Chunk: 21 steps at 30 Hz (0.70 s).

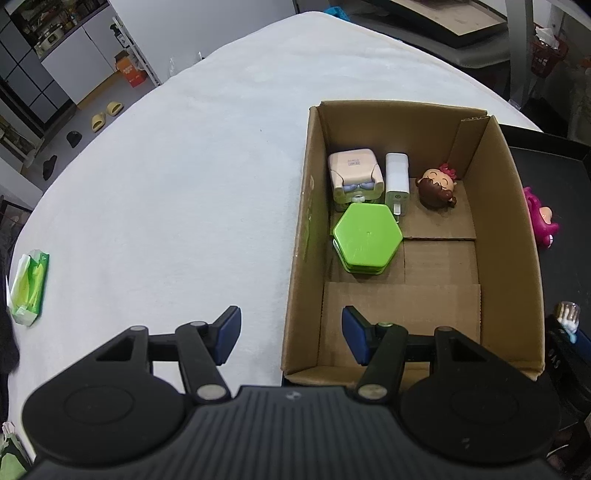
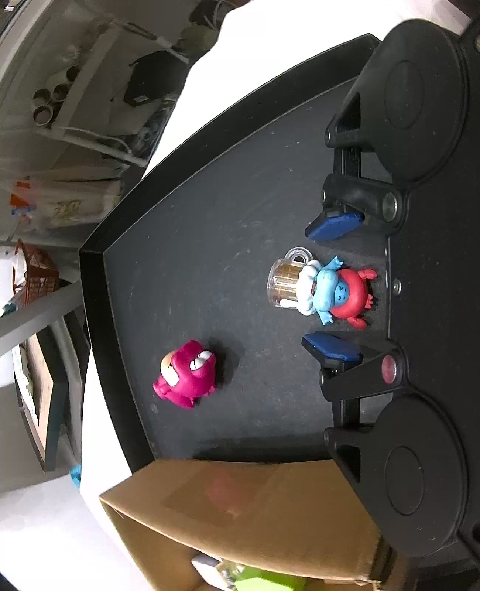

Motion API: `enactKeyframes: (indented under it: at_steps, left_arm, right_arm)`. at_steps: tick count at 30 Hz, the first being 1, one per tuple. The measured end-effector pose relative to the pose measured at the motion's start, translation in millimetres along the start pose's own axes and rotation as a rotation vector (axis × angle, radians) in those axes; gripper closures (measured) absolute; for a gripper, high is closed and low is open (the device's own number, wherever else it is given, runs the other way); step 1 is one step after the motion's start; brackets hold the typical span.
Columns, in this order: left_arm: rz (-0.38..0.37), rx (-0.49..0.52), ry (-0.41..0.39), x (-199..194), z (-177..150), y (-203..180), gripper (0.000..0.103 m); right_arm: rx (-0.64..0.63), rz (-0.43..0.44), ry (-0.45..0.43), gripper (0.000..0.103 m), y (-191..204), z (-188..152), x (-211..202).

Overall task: Organize rigid objects
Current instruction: 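Lift the red crab figure with the right gripper toward the box while the left gripper grips the box wall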

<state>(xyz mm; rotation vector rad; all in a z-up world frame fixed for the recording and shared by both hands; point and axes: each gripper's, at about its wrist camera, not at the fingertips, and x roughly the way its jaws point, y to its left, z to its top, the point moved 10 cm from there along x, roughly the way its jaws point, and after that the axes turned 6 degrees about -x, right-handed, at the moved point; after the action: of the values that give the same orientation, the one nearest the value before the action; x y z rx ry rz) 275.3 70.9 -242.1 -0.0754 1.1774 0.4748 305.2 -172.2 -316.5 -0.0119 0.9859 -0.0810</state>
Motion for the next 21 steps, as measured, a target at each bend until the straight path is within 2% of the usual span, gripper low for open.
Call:
enactKeyframes:
  at_steps: [1, 2, 3, 11, 21]
  left_arm:
    - [-0.002, -0.002, -0.002, -1, 0, 1, 0.044]
    - [-0.005, -0.005, -0.002, -1, -1, 1, 0.044]
    - [-0.007, -0.01, -0.002, -1, -1, 3, 0.044]
    - [-0.025, -0.037, -0.004, -2, -3, 13, 0.044]
    - [-0.057, -0.035, -0.018, -4, -4, 16, 0.044]
  right_arm:
    - [-0.001, -0.001, -0.002, 0.054, -1, 0, 0]
    - [-0.002, -0.002, -0.005, 0.063, -4, 2, 0]
    - [-0.006, -0.007, -0.007, 0.065, -5, 3, 0]
    - [-0.018, -0.009, -0.052, 0.065, -7, 9, -13]
    - [-0.022, 0.029, -0.167, 0.066, -4, 33, -47]
